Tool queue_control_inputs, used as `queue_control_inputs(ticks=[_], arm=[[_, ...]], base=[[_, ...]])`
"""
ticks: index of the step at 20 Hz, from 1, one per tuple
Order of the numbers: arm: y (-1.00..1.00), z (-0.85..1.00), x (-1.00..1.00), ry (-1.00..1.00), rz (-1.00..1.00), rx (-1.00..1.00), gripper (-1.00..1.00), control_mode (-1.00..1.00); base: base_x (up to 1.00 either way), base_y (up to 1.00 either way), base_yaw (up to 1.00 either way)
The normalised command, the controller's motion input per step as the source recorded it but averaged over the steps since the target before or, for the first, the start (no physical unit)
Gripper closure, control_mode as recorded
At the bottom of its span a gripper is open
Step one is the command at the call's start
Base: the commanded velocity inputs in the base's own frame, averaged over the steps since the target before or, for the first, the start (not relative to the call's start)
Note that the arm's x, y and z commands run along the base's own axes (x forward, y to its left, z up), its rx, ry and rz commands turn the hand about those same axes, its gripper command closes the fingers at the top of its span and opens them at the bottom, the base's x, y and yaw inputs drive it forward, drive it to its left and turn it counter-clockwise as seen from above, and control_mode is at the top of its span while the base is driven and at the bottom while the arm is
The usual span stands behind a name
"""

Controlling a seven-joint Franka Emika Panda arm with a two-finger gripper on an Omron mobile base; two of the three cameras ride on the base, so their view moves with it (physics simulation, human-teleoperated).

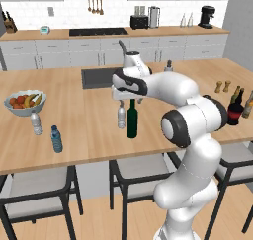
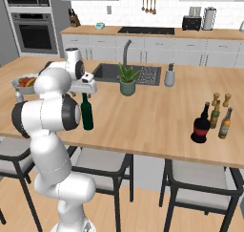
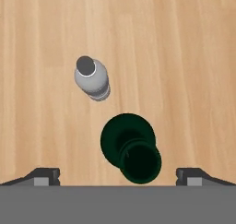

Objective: Move the plastic bottles in the middle to the plastics group, and the glass bottles in the middle to the glass group.

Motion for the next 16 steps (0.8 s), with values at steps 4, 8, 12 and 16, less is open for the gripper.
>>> queue_control_inputs(ticks=[4, 8, 12, 16], arm=[[-0.1, -0.02, 0.02, 0.0, -0.02, -0.06, -1.0, -1.0], [-0.03, -0.05, 0.08, 0.0, 0.0, -0.02, -1.0, -1.0], [-0.04, -0.02, 0.06, 0.0, 0.0, 0.0, -1.0, -1.0], [-0.05, -0.02, 0.08, 0.0, 0.0, 0.0, -1.0, -1.0]], base=[[0.0, 0.0, 0.0], [0.0, 0.0, 0.0], [0.0, 0.0, 0.0], [0.0, 0.0, 0.0]])
